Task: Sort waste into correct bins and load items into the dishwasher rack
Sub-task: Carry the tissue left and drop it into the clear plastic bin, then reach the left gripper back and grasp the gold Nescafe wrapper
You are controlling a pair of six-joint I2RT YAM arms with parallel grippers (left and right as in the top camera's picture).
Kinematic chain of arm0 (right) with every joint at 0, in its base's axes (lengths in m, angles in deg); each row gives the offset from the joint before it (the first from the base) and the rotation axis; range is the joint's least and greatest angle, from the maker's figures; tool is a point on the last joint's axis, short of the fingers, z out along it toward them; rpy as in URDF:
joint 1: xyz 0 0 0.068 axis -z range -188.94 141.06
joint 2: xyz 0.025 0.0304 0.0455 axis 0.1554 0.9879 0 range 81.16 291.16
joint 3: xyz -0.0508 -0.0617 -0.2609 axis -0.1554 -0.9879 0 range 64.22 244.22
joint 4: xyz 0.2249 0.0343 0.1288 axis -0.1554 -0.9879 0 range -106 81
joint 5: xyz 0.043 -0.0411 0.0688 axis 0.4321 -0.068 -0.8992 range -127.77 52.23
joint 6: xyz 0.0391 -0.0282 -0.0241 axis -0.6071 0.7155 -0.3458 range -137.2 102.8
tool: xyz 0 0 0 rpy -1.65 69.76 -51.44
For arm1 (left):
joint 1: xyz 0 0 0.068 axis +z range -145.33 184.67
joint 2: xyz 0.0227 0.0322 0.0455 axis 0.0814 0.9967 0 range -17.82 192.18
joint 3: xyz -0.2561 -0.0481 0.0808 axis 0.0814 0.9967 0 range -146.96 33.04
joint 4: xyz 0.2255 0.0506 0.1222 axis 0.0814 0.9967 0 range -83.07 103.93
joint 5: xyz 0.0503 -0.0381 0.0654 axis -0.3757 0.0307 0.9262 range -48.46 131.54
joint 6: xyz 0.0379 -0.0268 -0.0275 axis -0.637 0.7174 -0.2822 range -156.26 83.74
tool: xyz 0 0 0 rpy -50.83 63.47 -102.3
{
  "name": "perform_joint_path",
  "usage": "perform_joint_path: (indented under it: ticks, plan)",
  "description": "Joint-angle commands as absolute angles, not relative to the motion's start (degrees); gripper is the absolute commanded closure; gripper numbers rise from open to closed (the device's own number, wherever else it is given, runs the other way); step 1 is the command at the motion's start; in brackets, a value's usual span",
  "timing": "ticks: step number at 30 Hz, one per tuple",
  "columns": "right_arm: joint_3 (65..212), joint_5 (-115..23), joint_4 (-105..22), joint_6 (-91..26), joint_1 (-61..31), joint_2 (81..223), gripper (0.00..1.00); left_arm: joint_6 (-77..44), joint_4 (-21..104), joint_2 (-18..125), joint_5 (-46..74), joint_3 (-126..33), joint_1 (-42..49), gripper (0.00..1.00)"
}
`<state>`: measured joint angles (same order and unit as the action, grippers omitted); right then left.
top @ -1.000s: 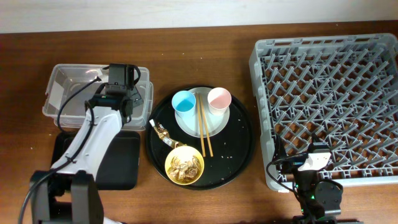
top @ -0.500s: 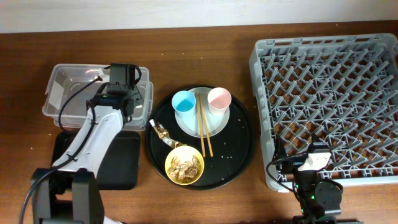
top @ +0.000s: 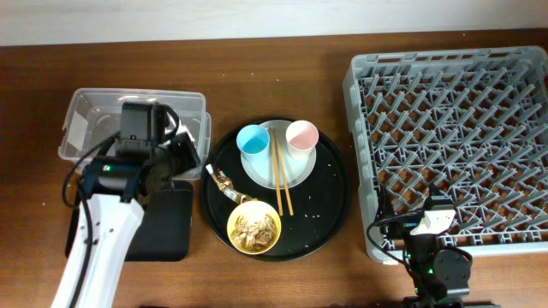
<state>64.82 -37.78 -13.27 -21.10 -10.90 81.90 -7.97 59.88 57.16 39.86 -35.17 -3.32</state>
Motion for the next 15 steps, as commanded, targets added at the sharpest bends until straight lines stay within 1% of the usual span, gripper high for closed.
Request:
perform_joint_path:
  ticks: [1,5,6,7,11,15]
  plan:
    - [64.5,-37.5,-13.6,-21.1,-10.8,81.5,0.02,-1.6,62.4,57.5,37.0,-33.2,-6.4,0.44]
    - [64.5,-37.5,-13.6,-21.1,-10.8,81.5,0.02,2.6,56.3,57.5,38.2,-26.5,-12.0,0.44]
    - [64.5,-37.5,-13.6,-21.1,-10.8,81.5,0.02,3.7,54.4,57.5,39.4,-25.1,-13.0,0.40]
    - [64.5,-37.5,-13.6,-21.1,-10.8,81.5,0.02,4.7,53.1,57.5,40.5,-24.0,-13.8,0.39]
    - [64.5,-37.5,-13.6,-21.1,-10.8,81.5,0.02,9.8,48.0,57.6,42.6,-19.6,-15.7,0.38]
    - [64.5,-37.5,-13.6,-21.1,-10.8,81.5,0.02,10.9,42.4,58.2,42.9,-15.4,-15.8,0.38]
